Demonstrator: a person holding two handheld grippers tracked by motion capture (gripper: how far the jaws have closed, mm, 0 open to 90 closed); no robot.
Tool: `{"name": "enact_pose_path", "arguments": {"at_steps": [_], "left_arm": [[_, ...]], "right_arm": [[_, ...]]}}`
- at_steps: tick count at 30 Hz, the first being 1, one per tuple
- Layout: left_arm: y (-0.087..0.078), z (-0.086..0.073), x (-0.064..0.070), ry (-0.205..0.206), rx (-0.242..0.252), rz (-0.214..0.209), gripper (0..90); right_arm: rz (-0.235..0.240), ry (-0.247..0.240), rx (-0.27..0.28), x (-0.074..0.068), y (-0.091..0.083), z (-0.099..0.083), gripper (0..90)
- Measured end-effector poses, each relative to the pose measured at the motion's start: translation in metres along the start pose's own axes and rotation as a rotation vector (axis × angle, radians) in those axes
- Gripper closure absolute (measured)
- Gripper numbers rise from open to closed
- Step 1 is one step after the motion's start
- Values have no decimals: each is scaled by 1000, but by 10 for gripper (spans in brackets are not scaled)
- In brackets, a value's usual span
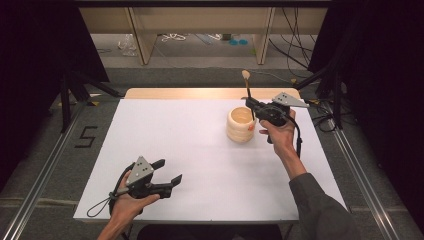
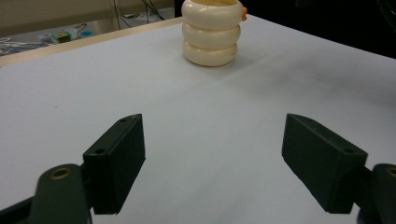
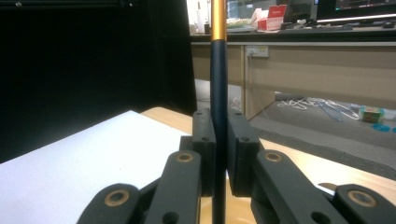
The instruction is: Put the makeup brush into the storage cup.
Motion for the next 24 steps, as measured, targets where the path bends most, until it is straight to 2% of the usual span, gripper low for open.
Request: {"name": "enact_pose_path", "arguments": {"at_steps": [3, 4, 5, 7, 13, 14, 24], "left_arm": [[0, 0, 0, -1, -1, 2, 214], [0, 0, 0, 0, 0, 2, 215], [0, 0, 0, -1, 0, 1, 214], [0, 0, 0, -1, 0, 1, 215], [1, 1, 1, 5, 8, -9, 216], [-1, 0, 1, -1, -2, 0, 216], [0, 0, 1, 3, -2, -1, 217]], "right_arm": [[-1, 2, -8, 1, 3, 2, 841], [-4, 3, 5, 2, 5, 3, 841], [-5, 2, -13, 3, 5, 2, 841], [-6, 4, -3, 3, 8, 2, 841], [-15, -1, -36, 7, 14, -6, 841], [-16, 6, -25, 7, 15, -6, 841], [-23, -1, -31, 9, 21, -5, 841]]}}
Point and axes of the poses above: each handheld gripper's, and its own axes: y roughly forward along the jaws, z roughly out of its top, x roughly to its right, the point moved 7 cm from there along y, roughly forward along the jaws, and after that the axes turned 8 degrees about -y, right-handed, at the moved point
